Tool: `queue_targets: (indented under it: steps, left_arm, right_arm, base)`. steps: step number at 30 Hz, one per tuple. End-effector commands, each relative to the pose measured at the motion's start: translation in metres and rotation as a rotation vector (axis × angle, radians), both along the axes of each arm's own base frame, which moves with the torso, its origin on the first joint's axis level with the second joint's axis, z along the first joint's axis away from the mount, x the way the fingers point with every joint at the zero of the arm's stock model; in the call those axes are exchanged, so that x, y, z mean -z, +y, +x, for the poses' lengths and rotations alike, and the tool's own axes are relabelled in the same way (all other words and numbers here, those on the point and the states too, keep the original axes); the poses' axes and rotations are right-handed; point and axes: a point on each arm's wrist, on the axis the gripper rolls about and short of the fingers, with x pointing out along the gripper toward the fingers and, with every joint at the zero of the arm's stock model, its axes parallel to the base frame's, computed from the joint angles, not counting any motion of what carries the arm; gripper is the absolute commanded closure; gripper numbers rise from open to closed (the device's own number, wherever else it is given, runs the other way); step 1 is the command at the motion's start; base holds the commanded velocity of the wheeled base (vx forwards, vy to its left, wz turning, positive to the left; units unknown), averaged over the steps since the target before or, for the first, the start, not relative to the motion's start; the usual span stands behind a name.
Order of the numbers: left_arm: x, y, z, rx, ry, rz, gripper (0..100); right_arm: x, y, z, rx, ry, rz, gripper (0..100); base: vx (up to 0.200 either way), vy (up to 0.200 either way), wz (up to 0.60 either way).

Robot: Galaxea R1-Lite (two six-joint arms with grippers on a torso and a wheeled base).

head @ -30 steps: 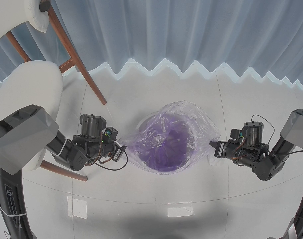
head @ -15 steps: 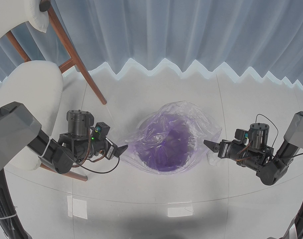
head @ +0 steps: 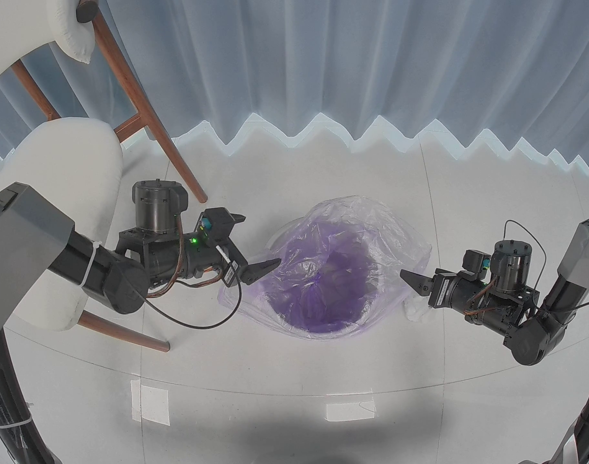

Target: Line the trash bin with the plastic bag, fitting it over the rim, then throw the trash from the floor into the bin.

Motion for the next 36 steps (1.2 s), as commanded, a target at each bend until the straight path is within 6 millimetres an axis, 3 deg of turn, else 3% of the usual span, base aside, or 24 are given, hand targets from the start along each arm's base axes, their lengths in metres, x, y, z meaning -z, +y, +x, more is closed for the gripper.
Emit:
queue_targets:
  steps: [1, 3, 4, 7, 12, 19, 22, 27, 35, 36]
  left_arm:
    - [0.012, -0.02, 0.016, 0.06, 0.027, 0.006, 0]
    - [0.015, -0.026, 0.017, 0.072, 0.042, 0.012, 0]
    - [0.017, -0.031, 0.014, 0.092, 0.059, 0.016, 100]
    - [0.02, -0.038, 0.011, 0.12, 0.081, 0.015, 100]
    - [0.014, -0.04, 0.024, 0.105, 0.051, -0.004, 100]
    - [-0.008, -0.044, 0.031, 0.027, 0.084, -0.129, 100]
    - [-0.016, -0.044, 0.042, -0.002, 0.064, -0.167, 100]
    - [-0.009, -0.037, 0.065, -0.059, 0.058, -0.169, 100]
    - [-0.004, -0.037, 0.071, -0.089, 0.087, -0.2, 100]
    - [0.007, -0.033, 0.081, -0.125, 0.093, -0.195, 100]
  right_arm:
    - [-0.001, 0.0, -0.002, -0.004, -0.007, 0.003, 0]
    - [-0.001, 0.0, -0.002, -0.004, -0.007, 0.003, 0]
    - [0.0, 0.0, -0.002, -0.002, -0.005, 0.003, 0]
    - [0.0, 0.001, -0.003, -0.005, -0.003, 0.003, 0]
    - [-0.004, 0.0, -0.004, -0.004, -0.052, 0.014, 0]
    - [0.005, -0.006, -0.024, -0.012, -0.088, 0.031, 0]
    - [0.006, -0.007, -0.024, -0.02, -0.107, 0.044, 0]
    - [-0.002, -0.01, -0.02, -0.046, -0.141, 0.074, 0]
    - [-0.012, -0.016, -0.026, -0.081, -0.151, 0.1, 0]
    - [-0.012, -0.017, -0.026, -0.078, -0.151, 0.1, 0]
  base:
    - [0.0, 0.0, 0.0]
    - [0.0, 0.0, 0.0]
    - [0.0, 0.0, 0.0]
    - [0.0, 0.0, 0.0]
    - [0.0, 0.0, 0.0]
    - [0.0, 0.0, 0.0]
    - [0.0, 0.0, 0.0]
    - [0.0, 0.0, 0.0]
    - [0.0, 0.0, 0.0]
    - [0.0, 0.0, 0.0]
